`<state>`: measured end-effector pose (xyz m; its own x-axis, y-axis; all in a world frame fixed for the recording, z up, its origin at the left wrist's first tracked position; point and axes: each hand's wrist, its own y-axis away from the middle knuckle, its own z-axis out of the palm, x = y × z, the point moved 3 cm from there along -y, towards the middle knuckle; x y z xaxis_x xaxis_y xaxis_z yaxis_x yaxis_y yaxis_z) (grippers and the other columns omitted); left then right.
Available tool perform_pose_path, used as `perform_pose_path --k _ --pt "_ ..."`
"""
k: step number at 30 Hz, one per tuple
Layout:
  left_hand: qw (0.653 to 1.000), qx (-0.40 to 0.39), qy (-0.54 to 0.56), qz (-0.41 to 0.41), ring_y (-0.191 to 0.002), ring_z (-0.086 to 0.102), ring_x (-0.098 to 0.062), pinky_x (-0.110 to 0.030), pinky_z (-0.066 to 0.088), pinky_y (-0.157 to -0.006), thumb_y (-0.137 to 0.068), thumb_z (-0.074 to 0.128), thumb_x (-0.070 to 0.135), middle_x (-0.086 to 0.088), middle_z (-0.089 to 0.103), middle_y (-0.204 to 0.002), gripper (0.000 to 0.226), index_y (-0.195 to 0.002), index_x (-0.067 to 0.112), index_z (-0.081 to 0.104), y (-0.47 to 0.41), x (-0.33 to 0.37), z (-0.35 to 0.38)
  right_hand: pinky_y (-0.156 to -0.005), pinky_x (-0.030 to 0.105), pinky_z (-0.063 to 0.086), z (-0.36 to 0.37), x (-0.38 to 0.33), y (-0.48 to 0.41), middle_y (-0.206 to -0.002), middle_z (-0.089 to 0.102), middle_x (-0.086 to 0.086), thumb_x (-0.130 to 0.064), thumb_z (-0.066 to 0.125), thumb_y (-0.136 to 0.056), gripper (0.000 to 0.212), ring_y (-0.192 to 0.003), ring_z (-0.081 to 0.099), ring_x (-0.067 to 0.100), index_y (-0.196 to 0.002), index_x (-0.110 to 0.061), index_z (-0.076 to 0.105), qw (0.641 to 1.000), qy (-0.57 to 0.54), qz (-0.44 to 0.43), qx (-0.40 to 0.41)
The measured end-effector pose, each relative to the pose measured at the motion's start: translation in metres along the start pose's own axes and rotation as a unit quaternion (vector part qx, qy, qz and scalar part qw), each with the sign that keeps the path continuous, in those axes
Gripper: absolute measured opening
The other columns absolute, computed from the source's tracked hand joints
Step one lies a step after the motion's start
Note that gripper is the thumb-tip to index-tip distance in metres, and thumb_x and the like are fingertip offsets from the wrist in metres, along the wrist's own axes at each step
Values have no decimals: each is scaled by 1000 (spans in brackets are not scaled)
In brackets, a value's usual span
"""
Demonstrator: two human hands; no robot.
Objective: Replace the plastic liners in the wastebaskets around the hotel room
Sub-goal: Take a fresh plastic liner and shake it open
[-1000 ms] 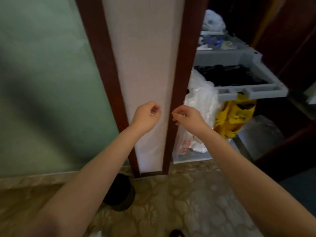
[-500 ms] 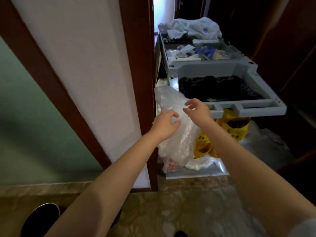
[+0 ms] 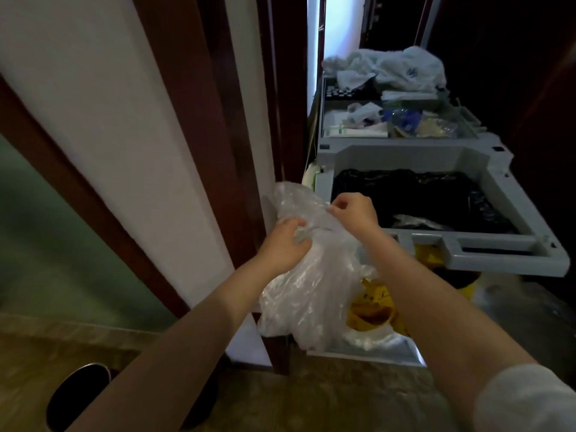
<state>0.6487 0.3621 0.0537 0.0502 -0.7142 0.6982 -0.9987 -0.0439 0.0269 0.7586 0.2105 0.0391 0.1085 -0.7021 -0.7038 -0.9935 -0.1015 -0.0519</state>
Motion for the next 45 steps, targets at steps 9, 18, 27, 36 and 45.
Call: perform_pose_path --k 9,18,27,36,45 --pt "1000 8 14 16 -125 44 -19 -21 34 -93 -91 60 23 -5 39 -142 50 -137 15 43 -40 44 8 -68 31 51 -81 -5 -25 -72 65 -3 -22 68 -88 15 -72 61 14 -74 -18 65 987 -116 -23 106" --pt "972 -3 234 27 -140 28 -20 -41 34 -111 -76 78 35 -3 27 -155 102 -152 23 11 -63 101 2 -62 19 51 -147 -69 13 -70 64 2 -12 68 -89 11 -59 59 5 -78 -11 66 958 -250 -131 56" --pt "939 84 326 66 -100 66 -17 -35 55 -88 -83 73 17 -4 69 -107 35 -116 12 62 -6 93 -29 -63 21 50 -141 -118 71 -77 64 4 -10 68 -88 13 -63 60 7 -78 -15 62 934 -313 -167 31" --pt "959 60 278 6 -77 62 -4 -15 50 -65 -86 69 15 6 65 -88 18 -101 17 61 117 5 -89 -64 38 47 -63 -185 173 -70 48 -9 -22 66 -85 20 -62 50 10 -98 -16 51 920 -205 -297 155" --pt "987 102 89 -81 -60 40 -5 -10 32 -47 -82 71 9 4 46 -66 18 -75 13 55 270 -124 -162 -66 35 48 80 -267 302 -84 57 -2 -17 61 -82 10 -70 54 15 -91 -12 64 889 -55 -454 -22"
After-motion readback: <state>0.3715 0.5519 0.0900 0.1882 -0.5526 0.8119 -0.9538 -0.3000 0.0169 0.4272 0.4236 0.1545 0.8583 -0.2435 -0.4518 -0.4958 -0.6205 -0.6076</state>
